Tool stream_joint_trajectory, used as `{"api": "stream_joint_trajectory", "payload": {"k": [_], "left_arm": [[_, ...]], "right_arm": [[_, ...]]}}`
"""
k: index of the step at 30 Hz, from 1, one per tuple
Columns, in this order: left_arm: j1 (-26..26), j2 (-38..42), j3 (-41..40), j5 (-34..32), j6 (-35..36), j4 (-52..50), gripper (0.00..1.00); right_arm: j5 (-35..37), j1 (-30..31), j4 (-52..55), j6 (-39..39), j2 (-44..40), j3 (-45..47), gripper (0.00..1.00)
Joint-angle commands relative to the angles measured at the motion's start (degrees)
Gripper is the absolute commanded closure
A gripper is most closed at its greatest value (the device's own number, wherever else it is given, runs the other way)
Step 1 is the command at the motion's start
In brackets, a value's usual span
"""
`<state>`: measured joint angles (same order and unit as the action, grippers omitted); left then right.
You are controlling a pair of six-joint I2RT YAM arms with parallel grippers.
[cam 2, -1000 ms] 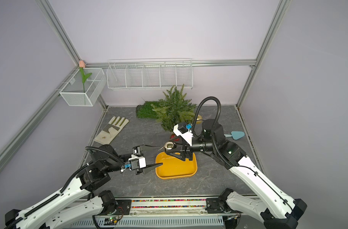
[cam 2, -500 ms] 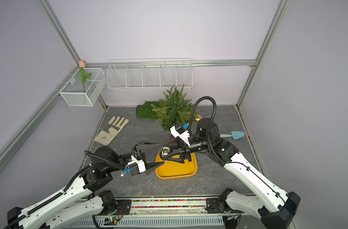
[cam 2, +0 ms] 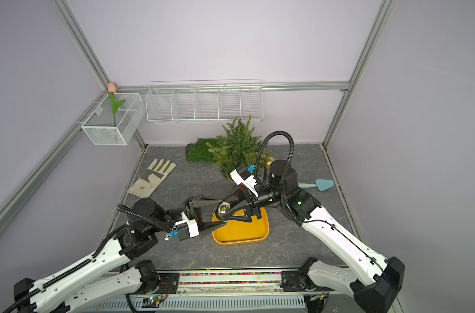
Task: Decorate the small christmas tree with ornaments
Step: Hang an ornament on the christmas tree.
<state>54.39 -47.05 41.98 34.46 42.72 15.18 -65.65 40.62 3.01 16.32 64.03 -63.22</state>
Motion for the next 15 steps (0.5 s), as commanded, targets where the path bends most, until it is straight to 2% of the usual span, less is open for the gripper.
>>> {"api": "stream_joint_trajectory", "payload": {"k": [1,7,9,10,12,15], "left_arm": [[0.28,-0.10,0.04,1.15,0.35,1.28,0.35],[0.28,-0.24,0.39,1.31,0.70,0.12,0.39],[0.28,-0.32,0.54,1.48,0.79,-0.41,0.44],[0.28,-0.33,0.64,1.51,0.87,-0.57,0.45],[0.28,-0.34,0.65,1.04,0.90,-0.76,0.46],[0.28,0.06,0.41,-0.90,1.46,-1.56,0.45]], "right_arm": [[-1.46,0.34,-1.84,1.72,-0.31,1.13,0.42],[-0.82,0.56,-1.50,1.71,-0.30,1.29,0.41],[-0.37,0.52,-1.24,1.66,-0.44,1.26,0.40],[-0.27,0.54,-0.97,1.54,-0.49,1.25,0.38],[0.68,0.52,0.35,0.81,-0.73,1.02,0.25],[4.18,0.53,5.62,-2.12,-1.57,0.09,0.13]]}}
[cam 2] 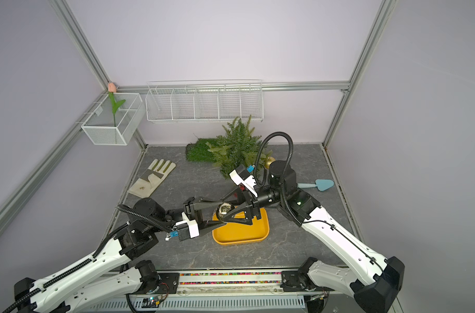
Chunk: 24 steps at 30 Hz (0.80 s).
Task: Decorate the small christmas tree with ornaments
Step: Hang an ornament on the christmas tree.
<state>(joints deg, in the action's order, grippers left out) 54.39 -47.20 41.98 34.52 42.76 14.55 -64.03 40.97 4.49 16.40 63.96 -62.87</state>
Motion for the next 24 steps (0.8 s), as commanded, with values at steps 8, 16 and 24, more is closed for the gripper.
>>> {"api": "stream_joint_trajectory", "payload": {"k": [8,16,24], "left_arm": [[0.28,0.93,1.23,-9.45,2.62,-7.64,0.46],[0.28,-0.45,3.44,-19.52,2.93,-16.07,0.46],[0.28,-2.82,4.94,-25.69,2.44,-20.21,0.46]], "right_arm": [[18.63,0.08,16.04,-6.87,-5.13,-1.46,0.10],[47.37,5.26,24.63,-6.08,-6.80,-3.83,0.06],[56.87,10.24,26.96,-0.99,-1.29,-6.80,0.05]]}}
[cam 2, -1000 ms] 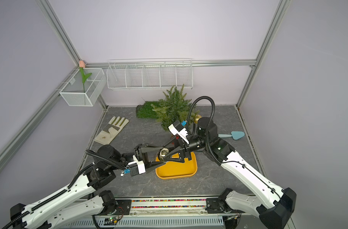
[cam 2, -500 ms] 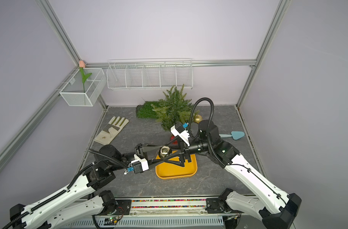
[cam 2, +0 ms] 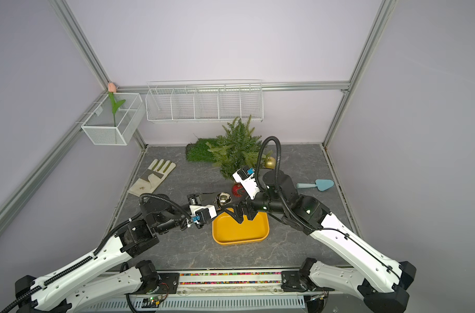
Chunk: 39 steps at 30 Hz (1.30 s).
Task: Decorate the small christmas tree with ornaments
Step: Hang an ornament on the christmas tree.
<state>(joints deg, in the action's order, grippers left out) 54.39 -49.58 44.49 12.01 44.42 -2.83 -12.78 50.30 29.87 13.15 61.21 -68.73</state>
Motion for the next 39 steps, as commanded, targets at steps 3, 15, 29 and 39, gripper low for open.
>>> {"api": "stream_joint_trajectory", "payload": {"k": [3,15,29,39], "left_arm": [[0.28,-0.66,2.72,-3.41,0.53,-3.10,0.46],[0.28,-0.33,2.18,-1.99,0.03,-1.30,0.47],[0.28,4.70,1.15,-1.34,-3.91,2.23,0.15],[0.29,4.93,7.94,-4.34,-19.45,-1.42,0.11]], "right_arm": [[5.83,1.99,1.07,2.40,3.47,-1.80,0.06],[6.63,2.96,0.18,3.46,7.20,-3.63,0.21],[4.70,1.44,0.54,0.70,2.69,-3.52,0.38],[0.57,-5.59,-0.01,-5.40,-6.51,-2.56,0.40]]}}
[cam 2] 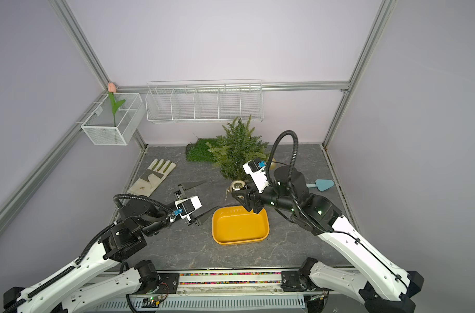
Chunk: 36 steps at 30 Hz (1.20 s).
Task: Decorate the small christmas tree with ornaments
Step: Hang an ornament on the christmas tree.
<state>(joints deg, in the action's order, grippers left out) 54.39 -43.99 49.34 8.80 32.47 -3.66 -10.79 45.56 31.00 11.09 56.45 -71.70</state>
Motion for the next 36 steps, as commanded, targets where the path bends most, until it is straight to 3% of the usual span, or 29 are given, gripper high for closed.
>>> {"api": "stream_joint_trajectory", "payload": {"k": [1,13,19,24,29,36], "left_arm": [[0.28,-1.51,4.16,-1.07,-9.85,-0.67,0.12],[0.58,-12.40,16.21,5.40,-28.90,-2.89,0.28],[2.82,-17.07,21.15,3.98,-27.75,-11.48,0.29],[3.27,-18.95,21.97,-0.66,-27.79,-15.70,0.28],[3.27,-21.62,24.55,-0.35,-27.84,-18.05,0.27],[3.27,-22.43,25.58,-2.05,-28.17,-18.57,0.51]], "right_arm": [[-0.99,-0.98,-1.74,-4.06,-2.47,0.64,0.40],[10.65,-1.28,-0.73,-6.31,-1.15,-1.78,0.45],[16.18,-1.29,0.46,-6.14,0.23,-3.07,0.47],[15.19,-1.29,0.02,-6.74,0.07,-3.96,0.46],[14.00,-1.30,-0.07,-7.00,0.02,-3.78,0.46],[12.53,-1.34,-0.13,-7.22,-0.68,-3.27,0.47]]}}
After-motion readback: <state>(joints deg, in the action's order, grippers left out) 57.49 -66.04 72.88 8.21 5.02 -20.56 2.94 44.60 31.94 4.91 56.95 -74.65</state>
